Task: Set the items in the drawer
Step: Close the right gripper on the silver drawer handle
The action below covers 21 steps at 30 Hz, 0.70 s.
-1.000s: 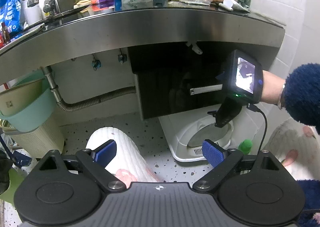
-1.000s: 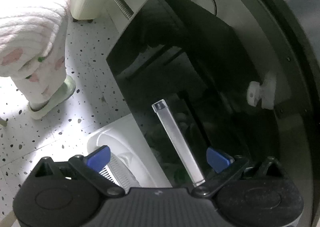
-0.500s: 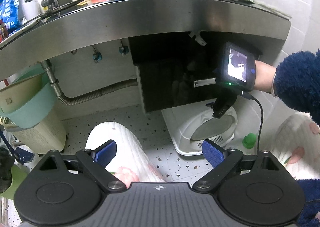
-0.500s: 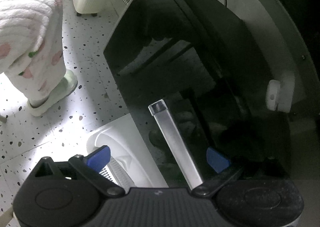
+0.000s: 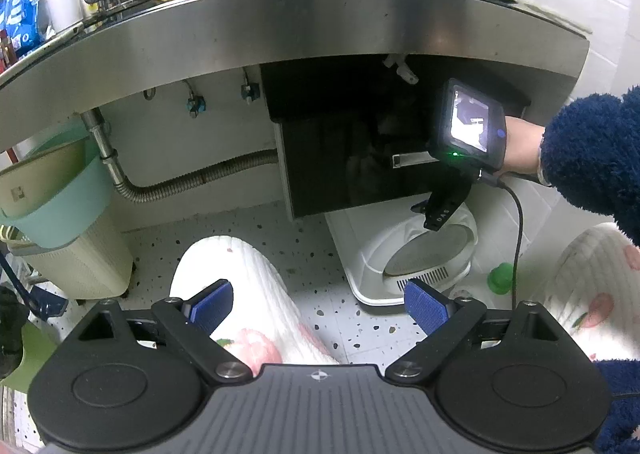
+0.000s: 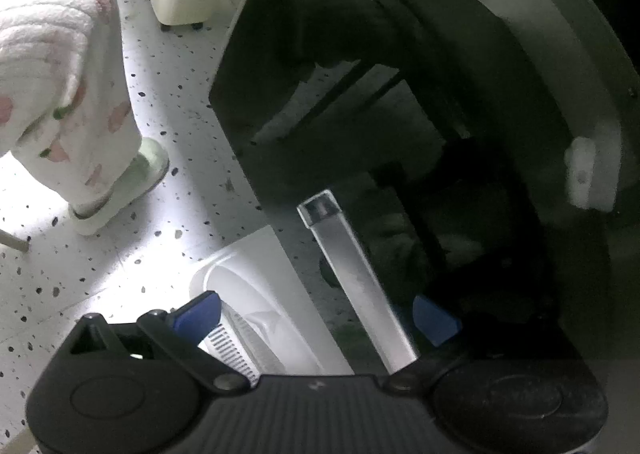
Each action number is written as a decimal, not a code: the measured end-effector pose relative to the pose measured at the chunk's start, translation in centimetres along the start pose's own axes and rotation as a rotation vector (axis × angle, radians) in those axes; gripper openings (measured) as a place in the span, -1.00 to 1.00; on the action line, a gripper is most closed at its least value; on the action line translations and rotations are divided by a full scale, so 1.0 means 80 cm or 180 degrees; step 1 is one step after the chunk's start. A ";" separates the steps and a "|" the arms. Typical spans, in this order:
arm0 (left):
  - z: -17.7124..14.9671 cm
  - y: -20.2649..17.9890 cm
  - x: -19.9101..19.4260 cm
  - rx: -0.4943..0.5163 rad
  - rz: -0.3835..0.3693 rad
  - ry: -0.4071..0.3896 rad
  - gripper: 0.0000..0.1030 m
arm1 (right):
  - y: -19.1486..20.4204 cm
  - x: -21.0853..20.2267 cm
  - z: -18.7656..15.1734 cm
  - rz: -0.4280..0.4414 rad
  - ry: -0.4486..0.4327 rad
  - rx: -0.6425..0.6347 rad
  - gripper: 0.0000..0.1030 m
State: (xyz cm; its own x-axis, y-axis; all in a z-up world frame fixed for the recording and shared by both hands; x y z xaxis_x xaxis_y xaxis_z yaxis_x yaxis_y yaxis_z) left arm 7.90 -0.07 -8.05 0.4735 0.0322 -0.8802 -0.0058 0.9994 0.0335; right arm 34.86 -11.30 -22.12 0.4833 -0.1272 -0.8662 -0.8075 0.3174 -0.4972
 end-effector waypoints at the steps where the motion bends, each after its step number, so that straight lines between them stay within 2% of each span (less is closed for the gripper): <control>1: 0.000 0.000 0.001 0.0000 -0.0003 0.0003 0.81 | 0.001 0.002 0.000 0.0009 0.0009 0.0012 1.00; 14: -0.002 -0.002 0.004 0.0028 -0.0034 0.0016 0.81 | 0.008 0.008 0.000 -0.0095 0.0023 0.0001 1.00; 21: -0.002 -0.003 0.004 0.0035 -0.0019 0.0013 0.81 | -0.001 0.007 0.003 0.0087 0.0008 0.0175 1.00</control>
State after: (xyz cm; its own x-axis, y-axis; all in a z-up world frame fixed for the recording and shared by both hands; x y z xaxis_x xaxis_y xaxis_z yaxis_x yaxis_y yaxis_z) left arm 7.93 -0.28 -8.45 0.4698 0.0262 -0.8824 0.0067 0.9994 0.0332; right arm 35.30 -11.16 -22.56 0.4605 -0.1201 -0.8795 -0.8005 0.3719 -0.4699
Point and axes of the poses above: each gripper's, at about its wrist camera, not at the fingertips, and x roughly the way its jaws point, y to its left, z to its top, the point moved 4 cm from there along x, roughly the way its jaws point, and after that the axes turned 15 degrees about y, right-handed, at the moved point
